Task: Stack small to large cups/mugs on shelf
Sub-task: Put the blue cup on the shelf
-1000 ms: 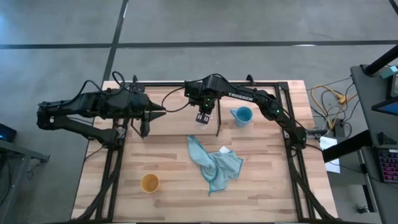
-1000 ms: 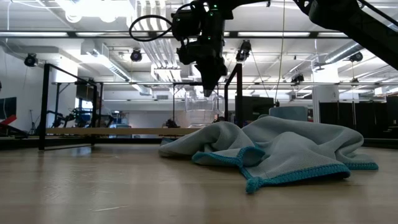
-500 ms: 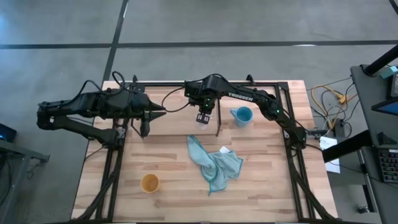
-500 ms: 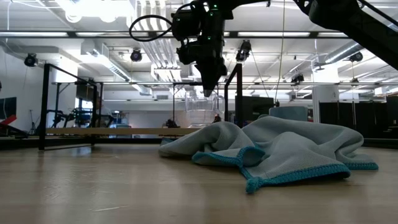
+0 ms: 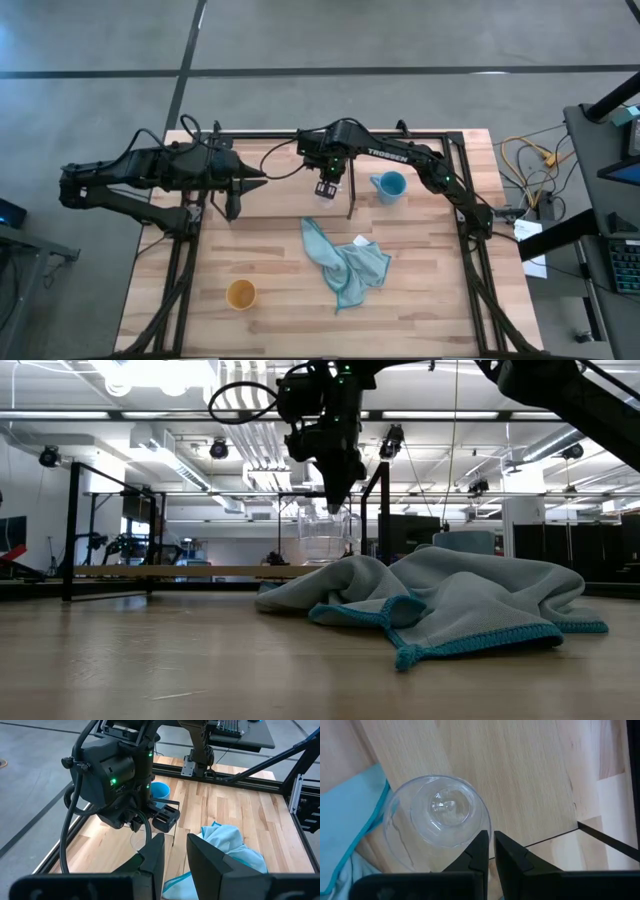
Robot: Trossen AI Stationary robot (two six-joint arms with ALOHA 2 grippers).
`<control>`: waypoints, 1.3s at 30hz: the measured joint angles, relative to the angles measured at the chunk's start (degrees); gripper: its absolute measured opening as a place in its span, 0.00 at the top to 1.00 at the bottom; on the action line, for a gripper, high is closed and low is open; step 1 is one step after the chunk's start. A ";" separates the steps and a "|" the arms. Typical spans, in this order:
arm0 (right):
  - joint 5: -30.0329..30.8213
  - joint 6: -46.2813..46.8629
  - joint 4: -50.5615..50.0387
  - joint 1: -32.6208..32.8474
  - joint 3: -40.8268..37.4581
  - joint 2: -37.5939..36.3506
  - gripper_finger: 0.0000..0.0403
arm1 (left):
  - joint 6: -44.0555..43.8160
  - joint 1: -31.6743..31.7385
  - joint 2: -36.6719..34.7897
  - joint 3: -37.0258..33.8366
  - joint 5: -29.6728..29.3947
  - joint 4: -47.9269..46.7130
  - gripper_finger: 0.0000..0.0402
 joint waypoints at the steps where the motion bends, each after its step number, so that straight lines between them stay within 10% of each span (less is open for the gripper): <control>1: 0.00 0.00 0.00 0.00 0.00 -0.02 0.94 | 0.02 0.01 0.00 0.00 0.00 -0.02 0.83; 39: -2.37 21.69 6.49 0.44 0.00 -14.54 0.94 | 0.02 -0.02 0.27 0.00 -0.01 0.07 0.83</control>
